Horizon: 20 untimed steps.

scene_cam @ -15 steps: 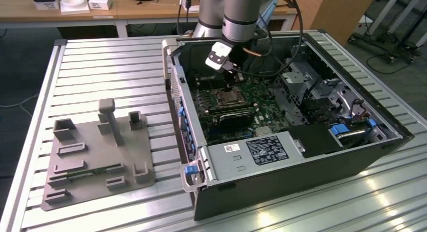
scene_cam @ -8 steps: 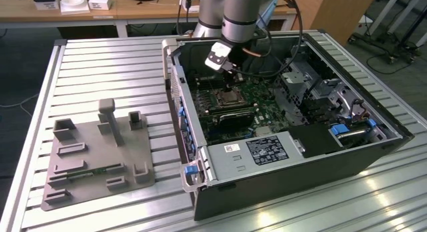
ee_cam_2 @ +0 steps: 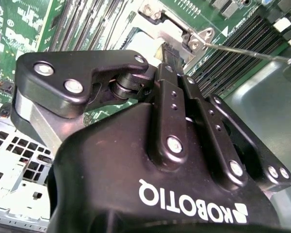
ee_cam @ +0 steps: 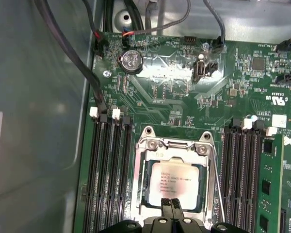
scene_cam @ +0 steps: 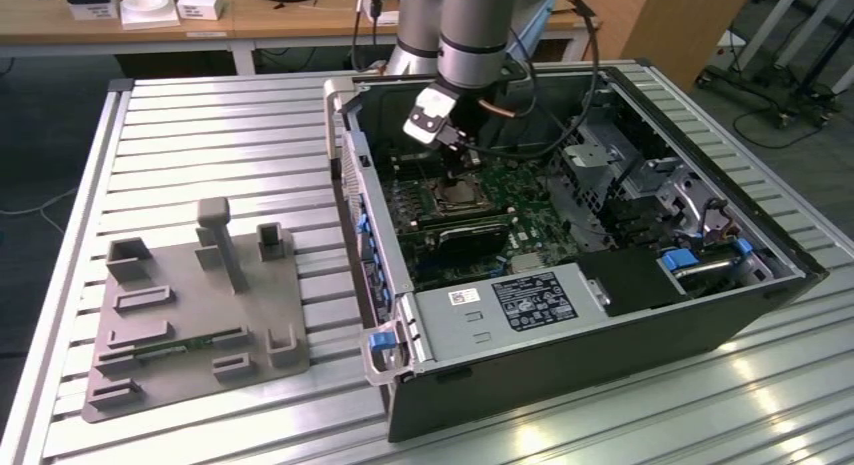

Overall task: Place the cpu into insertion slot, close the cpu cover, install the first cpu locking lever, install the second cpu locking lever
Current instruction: 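Close the cpu cover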

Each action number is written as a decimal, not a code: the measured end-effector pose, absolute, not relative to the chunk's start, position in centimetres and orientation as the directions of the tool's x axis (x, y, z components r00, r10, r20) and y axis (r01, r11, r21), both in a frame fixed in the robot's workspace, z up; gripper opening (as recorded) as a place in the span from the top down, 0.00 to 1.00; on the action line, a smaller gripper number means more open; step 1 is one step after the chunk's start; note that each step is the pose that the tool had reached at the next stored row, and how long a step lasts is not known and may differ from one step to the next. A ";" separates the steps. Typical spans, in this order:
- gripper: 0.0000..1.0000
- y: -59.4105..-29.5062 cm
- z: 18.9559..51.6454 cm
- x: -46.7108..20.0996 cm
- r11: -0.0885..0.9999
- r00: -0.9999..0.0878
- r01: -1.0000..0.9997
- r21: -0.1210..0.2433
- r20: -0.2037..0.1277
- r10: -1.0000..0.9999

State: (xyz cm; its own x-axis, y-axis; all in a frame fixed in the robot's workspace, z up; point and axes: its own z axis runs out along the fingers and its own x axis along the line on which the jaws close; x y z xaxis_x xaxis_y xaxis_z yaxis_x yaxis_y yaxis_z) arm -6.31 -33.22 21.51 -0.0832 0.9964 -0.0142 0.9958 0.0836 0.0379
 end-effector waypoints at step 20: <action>0.90 -33.2 20.3 -7.2 0.084 -0.083 0.996 0.038 -0.014 0.996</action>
State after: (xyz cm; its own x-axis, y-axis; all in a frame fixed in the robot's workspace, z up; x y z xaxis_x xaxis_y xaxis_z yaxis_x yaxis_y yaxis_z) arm -7.15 -33.22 20.35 -0.0832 0.9964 -0.0142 0.9958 0.0837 0.0379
